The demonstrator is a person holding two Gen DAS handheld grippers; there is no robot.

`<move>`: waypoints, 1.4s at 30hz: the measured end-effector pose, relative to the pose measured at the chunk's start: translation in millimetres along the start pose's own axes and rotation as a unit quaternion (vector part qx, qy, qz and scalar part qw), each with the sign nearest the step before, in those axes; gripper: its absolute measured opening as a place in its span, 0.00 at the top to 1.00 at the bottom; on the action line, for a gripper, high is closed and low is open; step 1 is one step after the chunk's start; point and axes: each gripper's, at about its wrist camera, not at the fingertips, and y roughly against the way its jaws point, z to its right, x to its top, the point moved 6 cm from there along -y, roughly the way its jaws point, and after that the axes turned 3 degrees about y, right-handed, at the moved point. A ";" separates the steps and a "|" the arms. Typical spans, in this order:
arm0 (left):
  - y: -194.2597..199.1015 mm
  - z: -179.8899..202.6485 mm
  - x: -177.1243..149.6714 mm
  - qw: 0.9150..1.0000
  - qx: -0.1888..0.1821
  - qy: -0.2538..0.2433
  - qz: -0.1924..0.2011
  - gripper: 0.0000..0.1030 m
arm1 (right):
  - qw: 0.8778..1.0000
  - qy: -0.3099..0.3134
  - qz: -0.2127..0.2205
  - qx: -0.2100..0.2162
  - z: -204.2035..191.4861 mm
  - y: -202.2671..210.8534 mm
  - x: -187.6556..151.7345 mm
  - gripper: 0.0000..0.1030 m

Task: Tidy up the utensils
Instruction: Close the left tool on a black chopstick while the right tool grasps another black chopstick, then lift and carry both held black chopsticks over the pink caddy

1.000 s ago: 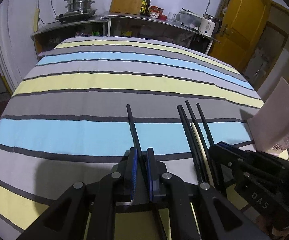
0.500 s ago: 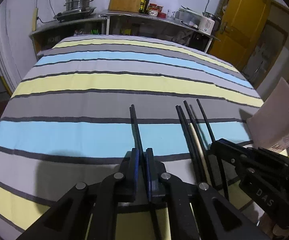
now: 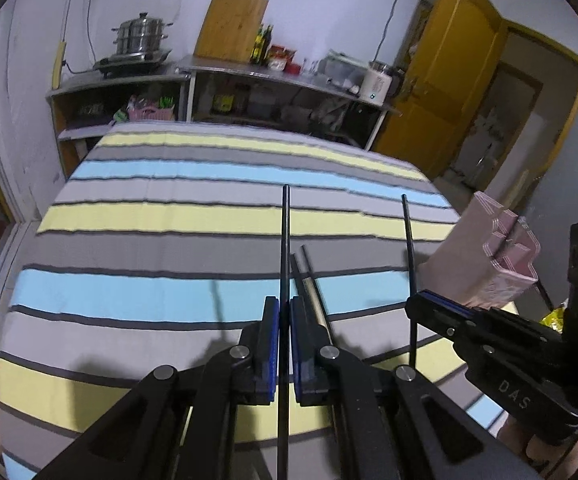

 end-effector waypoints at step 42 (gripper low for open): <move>65.8 158.9 12.3 0.988 -0.121 -0.097 0.015 0.95 | 0.990 -0.063 0.114 -0.051 70.3 161.0 -8.9 0.95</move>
